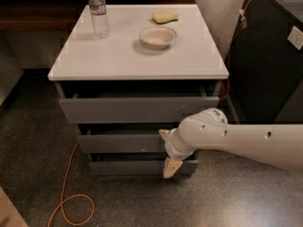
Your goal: Open middle drawer
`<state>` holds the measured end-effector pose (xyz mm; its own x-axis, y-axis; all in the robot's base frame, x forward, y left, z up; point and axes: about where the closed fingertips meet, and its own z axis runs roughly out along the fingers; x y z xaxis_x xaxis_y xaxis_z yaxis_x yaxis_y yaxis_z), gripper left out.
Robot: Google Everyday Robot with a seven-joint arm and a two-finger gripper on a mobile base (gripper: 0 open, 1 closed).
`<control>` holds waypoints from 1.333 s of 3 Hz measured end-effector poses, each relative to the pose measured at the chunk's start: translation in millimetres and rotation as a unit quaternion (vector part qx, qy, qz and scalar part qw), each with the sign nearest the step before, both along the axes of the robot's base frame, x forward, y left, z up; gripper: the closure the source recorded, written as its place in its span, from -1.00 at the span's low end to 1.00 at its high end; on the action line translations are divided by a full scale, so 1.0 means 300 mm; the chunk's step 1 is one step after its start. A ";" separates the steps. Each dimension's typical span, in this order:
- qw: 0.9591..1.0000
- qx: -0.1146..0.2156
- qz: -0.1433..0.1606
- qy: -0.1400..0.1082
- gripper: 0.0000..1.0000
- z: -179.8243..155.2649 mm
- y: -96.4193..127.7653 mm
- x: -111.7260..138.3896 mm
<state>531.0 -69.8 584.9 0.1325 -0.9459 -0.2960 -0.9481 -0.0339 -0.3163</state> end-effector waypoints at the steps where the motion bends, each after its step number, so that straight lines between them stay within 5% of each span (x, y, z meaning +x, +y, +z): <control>1: 1.000 -0.006 -0.012 0.006 -0.48 -0.122 -0.007 0.075; 2: 1.000 -0.016 -0.018 0.013 -0.23 -0.232 -0.011 0.138; 3: 0.999 -0.025 -0.023 0.023 -0.84 -0.363 -0.007 0.211; 4: 0.999 -0.032 -0.026 0.026 -1.00 -0.448 -0.001 0.269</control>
Offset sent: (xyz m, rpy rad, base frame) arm 0.0697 -0.0052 -0.1193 -0.0635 0.0499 -0.0524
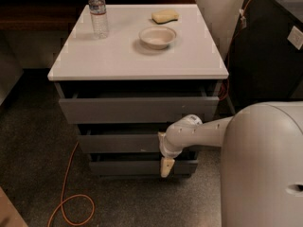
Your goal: Open middle drawer
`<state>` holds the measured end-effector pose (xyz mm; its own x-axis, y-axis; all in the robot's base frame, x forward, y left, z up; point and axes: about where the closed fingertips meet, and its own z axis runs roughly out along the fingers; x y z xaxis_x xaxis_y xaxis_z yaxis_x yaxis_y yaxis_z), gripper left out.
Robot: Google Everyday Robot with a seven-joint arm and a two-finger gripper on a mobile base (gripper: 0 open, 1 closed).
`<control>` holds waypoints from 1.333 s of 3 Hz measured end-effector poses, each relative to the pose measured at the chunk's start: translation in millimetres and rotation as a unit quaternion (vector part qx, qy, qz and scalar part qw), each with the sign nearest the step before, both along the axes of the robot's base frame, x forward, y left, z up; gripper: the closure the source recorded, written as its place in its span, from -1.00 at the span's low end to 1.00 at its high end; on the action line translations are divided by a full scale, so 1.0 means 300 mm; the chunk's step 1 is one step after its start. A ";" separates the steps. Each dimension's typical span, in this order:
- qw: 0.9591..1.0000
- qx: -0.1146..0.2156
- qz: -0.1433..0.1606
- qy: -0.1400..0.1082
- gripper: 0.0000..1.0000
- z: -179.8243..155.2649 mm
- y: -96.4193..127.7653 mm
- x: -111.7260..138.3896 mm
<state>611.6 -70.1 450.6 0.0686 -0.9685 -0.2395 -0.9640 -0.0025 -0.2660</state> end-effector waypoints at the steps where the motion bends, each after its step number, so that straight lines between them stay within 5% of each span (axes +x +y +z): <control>1: 1.000 -0.004 -0.004 -0.015 -1.00 -0.058 0.003 0.052; 4: 0.997 0.025 -0.022 -0.072 -1.00 -0.116 0.077 0.233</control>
Offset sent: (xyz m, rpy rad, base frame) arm 0.0492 0.0059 -0.0317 0.0276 -0.1401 -0.0535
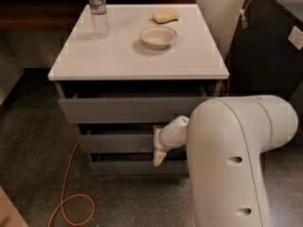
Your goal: Open middle drawer
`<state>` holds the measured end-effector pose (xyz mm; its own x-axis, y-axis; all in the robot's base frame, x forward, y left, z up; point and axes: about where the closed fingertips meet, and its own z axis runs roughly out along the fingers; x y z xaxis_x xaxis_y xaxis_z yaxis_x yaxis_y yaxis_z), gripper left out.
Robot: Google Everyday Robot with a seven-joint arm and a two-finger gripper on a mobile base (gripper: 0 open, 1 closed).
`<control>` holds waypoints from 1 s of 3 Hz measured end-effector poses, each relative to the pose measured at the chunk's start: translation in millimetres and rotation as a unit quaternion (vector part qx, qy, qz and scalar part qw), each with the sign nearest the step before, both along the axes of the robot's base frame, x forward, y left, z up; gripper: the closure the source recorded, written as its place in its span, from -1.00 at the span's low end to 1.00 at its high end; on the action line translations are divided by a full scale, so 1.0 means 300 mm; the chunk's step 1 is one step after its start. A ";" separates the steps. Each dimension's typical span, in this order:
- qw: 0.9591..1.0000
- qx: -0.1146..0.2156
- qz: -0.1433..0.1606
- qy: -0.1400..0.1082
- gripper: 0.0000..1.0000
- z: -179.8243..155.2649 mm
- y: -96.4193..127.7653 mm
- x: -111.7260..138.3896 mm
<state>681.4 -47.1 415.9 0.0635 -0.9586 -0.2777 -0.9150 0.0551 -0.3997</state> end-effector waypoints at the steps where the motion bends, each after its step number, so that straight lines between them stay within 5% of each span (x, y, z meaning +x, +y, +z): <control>1: 1.000 0.004 0.004 0.004 -0.67 -0.016 0.039 0.005; 3: 1.000 0.015 0.014 0.016 0.28 -0.025 0.081 -0.056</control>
Offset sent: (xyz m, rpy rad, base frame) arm -0.0175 0.0305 -0.0089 0.0387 0.0436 0.0348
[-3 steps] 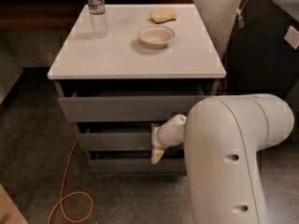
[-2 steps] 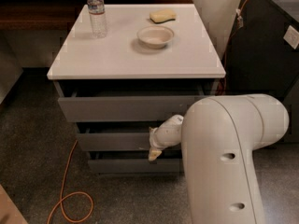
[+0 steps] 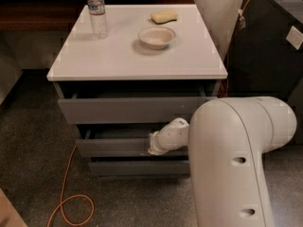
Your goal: Open middle drawer
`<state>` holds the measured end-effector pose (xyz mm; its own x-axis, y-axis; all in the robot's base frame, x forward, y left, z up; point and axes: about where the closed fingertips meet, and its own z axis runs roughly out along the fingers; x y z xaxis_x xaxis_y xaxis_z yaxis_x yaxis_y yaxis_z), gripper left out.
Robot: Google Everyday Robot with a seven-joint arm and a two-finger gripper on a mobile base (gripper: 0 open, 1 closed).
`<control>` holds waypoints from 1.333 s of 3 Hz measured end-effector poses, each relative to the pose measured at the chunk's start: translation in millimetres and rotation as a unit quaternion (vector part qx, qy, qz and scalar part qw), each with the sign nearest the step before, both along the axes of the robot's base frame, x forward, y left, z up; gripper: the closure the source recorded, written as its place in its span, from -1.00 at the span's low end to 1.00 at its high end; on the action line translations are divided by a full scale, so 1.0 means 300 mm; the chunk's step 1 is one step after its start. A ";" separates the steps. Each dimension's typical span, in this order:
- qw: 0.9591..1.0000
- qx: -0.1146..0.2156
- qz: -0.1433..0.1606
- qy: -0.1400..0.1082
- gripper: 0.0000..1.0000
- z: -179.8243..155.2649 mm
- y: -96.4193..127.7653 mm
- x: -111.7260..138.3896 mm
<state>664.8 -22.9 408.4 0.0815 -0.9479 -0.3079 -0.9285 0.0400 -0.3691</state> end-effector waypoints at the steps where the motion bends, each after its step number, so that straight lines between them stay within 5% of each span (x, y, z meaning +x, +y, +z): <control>1: 1.000 0.000 0.000 0.000 0.88 0.024 0.000 0.000; 4: 1.000 0.007 0.012 0.006 1.00 0.041 0.023 -0.048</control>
Offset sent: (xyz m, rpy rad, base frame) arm -0.0671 0.0141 0.0314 0.0975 0.0494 0.0908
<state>650.3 -16.0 420.8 0.1002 -0.9411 -0.3230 -0.9340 0.0230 -0.3567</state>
